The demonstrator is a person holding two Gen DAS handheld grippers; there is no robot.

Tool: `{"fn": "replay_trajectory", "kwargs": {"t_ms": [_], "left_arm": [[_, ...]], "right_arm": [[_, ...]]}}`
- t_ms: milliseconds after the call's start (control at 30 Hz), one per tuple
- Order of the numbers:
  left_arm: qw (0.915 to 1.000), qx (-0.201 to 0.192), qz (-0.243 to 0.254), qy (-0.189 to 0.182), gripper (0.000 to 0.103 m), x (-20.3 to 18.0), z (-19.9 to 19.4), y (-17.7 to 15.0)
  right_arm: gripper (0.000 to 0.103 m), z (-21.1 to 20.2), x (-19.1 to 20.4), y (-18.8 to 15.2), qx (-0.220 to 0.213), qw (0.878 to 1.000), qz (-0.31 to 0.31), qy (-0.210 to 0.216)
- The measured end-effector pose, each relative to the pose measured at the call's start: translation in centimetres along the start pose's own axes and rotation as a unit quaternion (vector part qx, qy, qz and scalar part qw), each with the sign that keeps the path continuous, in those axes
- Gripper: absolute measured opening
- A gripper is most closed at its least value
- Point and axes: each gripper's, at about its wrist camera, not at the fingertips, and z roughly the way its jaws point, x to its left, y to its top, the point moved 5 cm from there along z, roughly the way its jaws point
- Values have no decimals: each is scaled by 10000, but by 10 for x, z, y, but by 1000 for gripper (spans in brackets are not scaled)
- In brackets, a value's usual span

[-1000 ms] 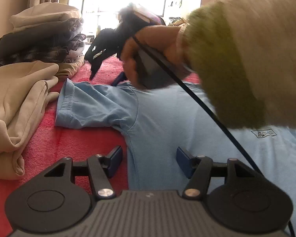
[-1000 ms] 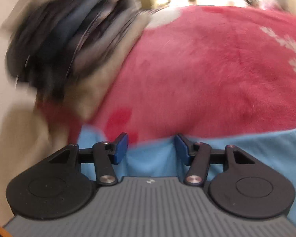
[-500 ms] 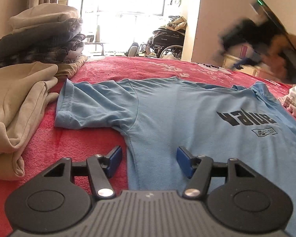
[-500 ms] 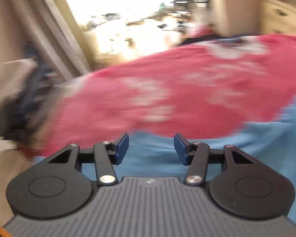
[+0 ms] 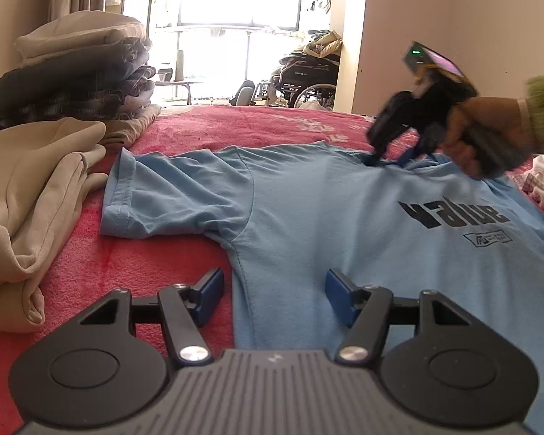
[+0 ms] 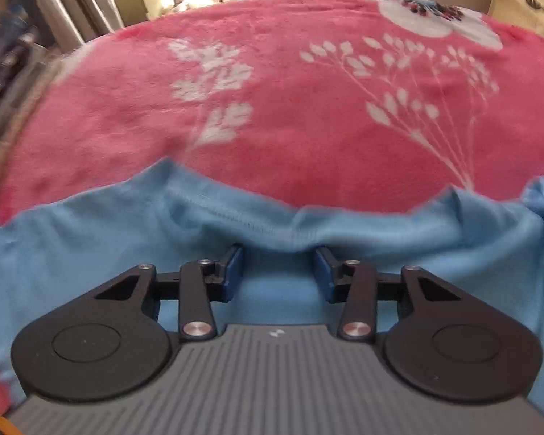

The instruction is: Fold clothes

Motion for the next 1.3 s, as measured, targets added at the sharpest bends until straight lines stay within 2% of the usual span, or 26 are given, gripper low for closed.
{"fn": "replay_trajectory", "kwargs": {"t_ms": [167,267,300,433,467,600,667,733,800,867,967,1067,1167,1300], "left_arm": [[10000,-5,10,-1,64,0,0,-1],[10000,-5,10,-3,64,0,-1,-1],[10000,-5,13,-2,64,0,-1,-1],[10000,-7,31,-7,65,0,-1,-1],[10000,-7,32,-10,66,0,-1,-1],[10000,-9,45,-11,66,-1,-1,-1],[10000,-10,52,-7,66,-1,-1,-1],[10000,-12,63,-1,66,-2,0,-1],[10000,-10,72,3,66,-2,0,-1],[10000,16,9,-55,66,0,-1,1],[9993,86,-239,-266,67,8,-4,6],[9981,119,-483,-366,67,17,-7,15],[9972,-136,-656,-347,67,25,-9,36],[9955,-378,-786,-358,67,30,-1,68]], "right_arm": [[45,8,-6,26,-421,9985,311,162],[45,-18,-27,36,-1039,9925,606,203],[45,-25,-39,38,-1051,9917,728,163],[45,-49,-89,43,-963,9882,1194,-2],[45,-51,-96,41,-824,9893,1204,-54],[45,-43,-106,31,-159,9949,918,-376],[45,-38,-105,28,-53,9955,794,-517],[45,-35,-104,30,-199,9940,998,-400],[45,-35,-96,32,-377,9918,1223,-66],[45,-35,-85,34,-482,9914,1215,78],[45,-36,-82,34,-567,9906,1244,-11],[45,-39,-100,33,-598,9884,1376,-226],[45,-36,-119,32,-466,9889,1354,-397],[44,-25,-127,33,-309,9918,1171,-399]]}}
